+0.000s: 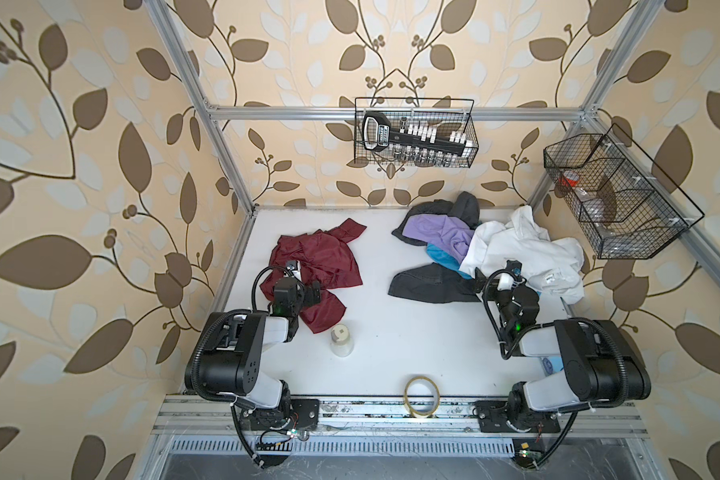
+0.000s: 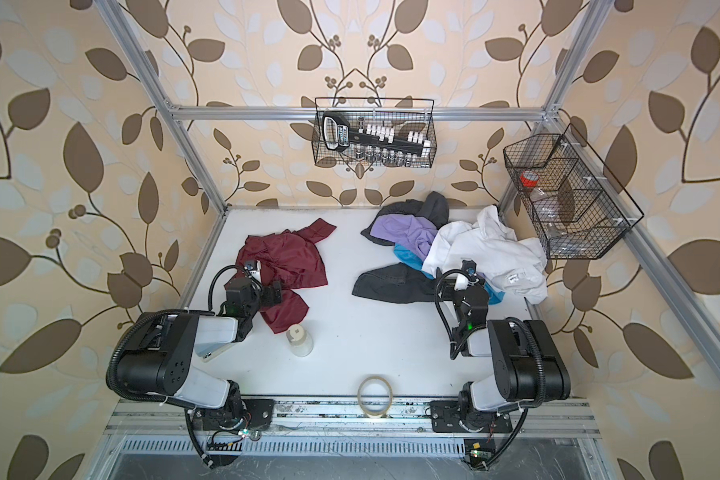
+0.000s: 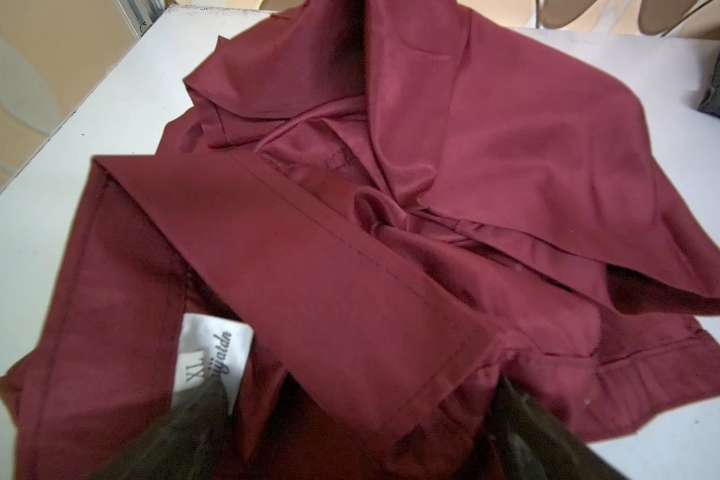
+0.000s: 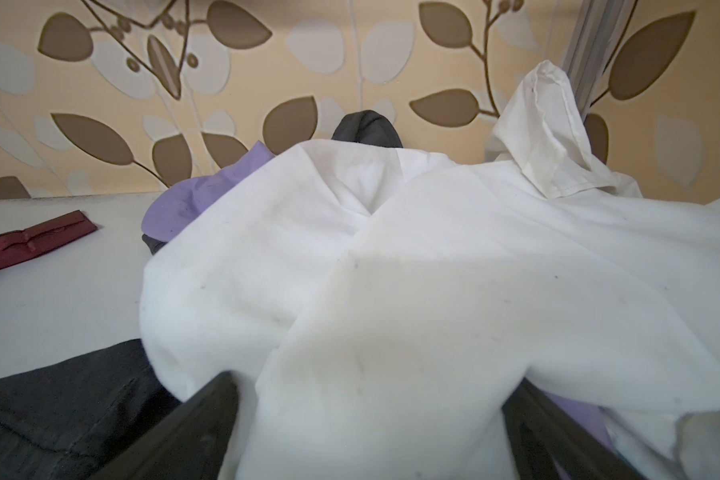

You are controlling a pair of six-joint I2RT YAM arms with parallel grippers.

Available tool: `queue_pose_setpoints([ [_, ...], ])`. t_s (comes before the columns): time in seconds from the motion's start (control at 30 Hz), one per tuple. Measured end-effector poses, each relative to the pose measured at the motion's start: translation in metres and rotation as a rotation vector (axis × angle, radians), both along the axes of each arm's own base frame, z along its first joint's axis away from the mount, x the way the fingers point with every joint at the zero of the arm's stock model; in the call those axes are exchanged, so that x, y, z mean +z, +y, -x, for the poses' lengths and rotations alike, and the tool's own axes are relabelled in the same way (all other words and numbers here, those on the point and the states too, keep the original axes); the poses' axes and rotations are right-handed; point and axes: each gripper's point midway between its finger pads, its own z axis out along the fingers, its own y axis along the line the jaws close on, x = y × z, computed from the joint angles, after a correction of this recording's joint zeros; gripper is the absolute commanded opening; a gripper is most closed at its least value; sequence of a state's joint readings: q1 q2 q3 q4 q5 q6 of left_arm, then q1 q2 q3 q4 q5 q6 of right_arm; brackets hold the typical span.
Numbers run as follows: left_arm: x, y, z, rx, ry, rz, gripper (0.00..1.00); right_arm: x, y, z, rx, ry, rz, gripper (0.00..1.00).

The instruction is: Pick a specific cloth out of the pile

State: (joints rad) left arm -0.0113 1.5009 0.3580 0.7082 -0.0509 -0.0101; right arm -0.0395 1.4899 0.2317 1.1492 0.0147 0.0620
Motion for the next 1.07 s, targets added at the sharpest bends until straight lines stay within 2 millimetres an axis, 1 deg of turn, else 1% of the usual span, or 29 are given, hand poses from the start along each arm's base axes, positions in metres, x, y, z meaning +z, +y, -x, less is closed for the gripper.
queue_pose_setpoints([
  [0.5, 0.0029, -0.0017, -0.0027, -0.008, -0.007, 0.005, 0.99, -0.0058, 0.0019, 0.001, 0.011, 0.024, 0.0, 1.0],
  [1.07, 0.0028, -0.0017, -0.0026, -0.008, -0.007, 0.005, 0.99, -0.0058, 0.002, 0.001, 0.012, 0.024, 0.0, 1.0],
])
